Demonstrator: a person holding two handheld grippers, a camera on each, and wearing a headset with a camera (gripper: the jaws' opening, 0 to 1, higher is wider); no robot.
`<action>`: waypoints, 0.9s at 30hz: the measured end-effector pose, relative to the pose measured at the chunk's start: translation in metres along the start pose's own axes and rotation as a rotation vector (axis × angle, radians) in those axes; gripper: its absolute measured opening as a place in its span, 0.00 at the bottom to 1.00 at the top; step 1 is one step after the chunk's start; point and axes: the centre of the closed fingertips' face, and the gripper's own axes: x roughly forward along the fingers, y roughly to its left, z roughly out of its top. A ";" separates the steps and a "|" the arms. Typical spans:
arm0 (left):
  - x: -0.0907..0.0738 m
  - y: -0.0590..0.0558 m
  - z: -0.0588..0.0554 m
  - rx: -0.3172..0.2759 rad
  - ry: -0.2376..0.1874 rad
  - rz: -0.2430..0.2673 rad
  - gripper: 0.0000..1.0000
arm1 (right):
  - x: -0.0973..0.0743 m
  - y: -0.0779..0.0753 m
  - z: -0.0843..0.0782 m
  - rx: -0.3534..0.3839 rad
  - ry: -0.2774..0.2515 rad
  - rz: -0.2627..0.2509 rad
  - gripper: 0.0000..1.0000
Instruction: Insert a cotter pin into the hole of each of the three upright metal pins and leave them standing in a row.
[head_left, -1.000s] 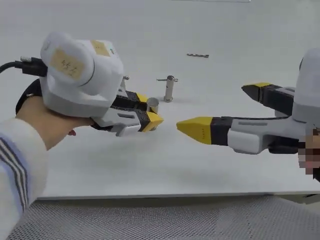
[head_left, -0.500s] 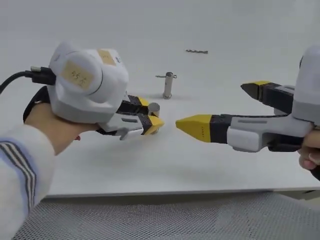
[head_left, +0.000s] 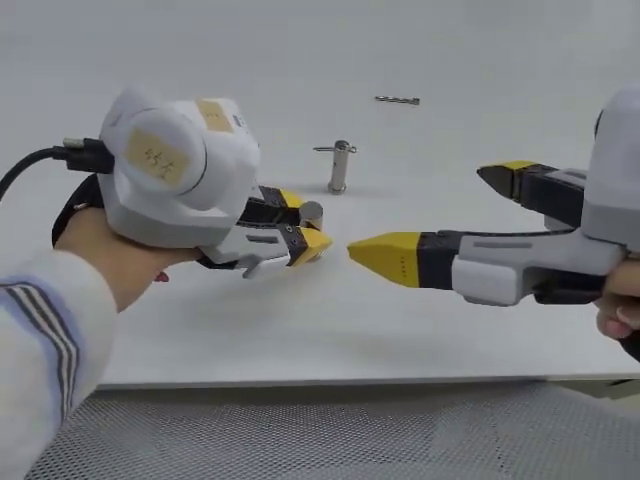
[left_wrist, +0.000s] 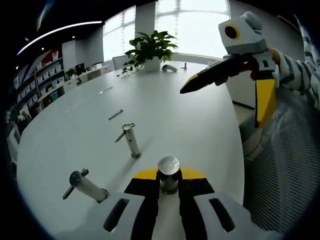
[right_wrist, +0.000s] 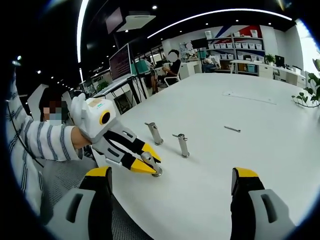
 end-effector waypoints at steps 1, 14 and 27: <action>0.000 0.000 0.000 0.016 -0.001 -0.002 0.10 | 0.000 0.000 0.000 0.000 0.000 0.000 0.98; -0.020 -0.012 0.000 -0.050 -0.019 -0.095 0.52 | -0.001 -0.001 0.001 -0.014 0.012 0.000 0.97; -0.067 0.001 0.016 -0.173 -0.193 -0.007 0.89 | 0.006 0.006 0.002 -0.005 0.033 0.015 0.97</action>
